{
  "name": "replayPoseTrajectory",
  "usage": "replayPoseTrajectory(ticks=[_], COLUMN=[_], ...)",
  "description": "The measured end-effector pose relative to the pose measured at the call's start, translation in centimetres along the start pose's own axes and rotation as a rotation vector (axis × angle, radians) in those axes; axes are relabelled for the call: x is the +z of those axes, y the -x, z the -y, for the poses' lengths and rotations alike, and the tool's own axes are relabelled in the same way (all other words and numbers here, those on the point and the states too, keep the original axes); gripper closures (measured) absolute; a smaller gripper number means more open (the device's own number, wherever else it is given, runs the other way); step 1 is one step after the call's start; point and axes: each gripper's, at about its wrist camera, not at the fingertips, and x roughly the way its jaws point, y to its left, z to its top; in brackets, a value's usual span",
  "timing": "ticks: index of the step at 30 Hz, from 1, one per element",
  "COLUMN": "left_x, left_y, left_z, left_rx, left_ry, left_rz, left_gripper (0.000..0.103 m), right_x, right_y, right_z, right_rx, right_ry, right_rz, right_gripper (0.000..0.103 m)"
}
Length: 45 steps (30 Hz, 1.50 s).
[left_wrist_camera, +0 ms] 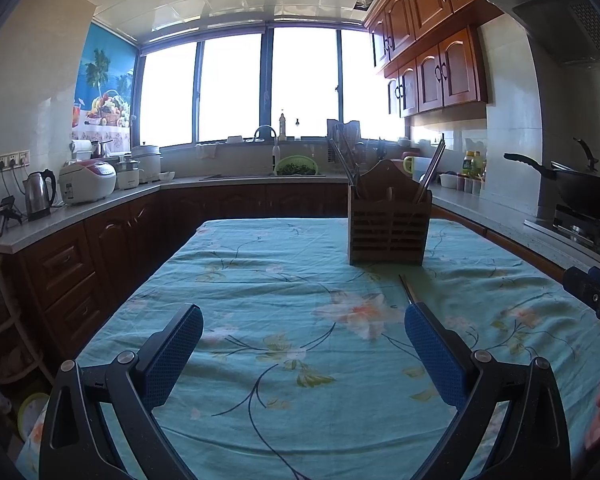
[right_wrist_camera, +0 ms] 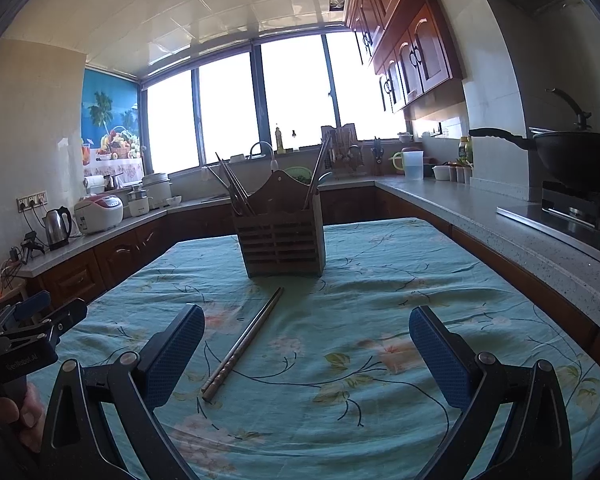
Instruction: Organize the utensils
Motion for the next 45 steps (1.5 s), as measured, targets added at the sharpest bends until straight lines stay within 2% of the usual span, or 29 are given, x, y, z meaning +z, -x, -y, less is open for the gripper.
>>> replayPoseTrajectory(ticks=[45], left_x=[0.09], left_y=[0.12], left_z=[0.60], left_rx=[-0.018], left_ry=[-0.003], left_rz=[-0.002], left_gripper=[0.001], right_x=[0.99], right_y=[0.34], right_z=[-0.25], right_rx=[0.029], right_ry=[-0.006], right_rz=[0.014], right_gripper=[0.000])
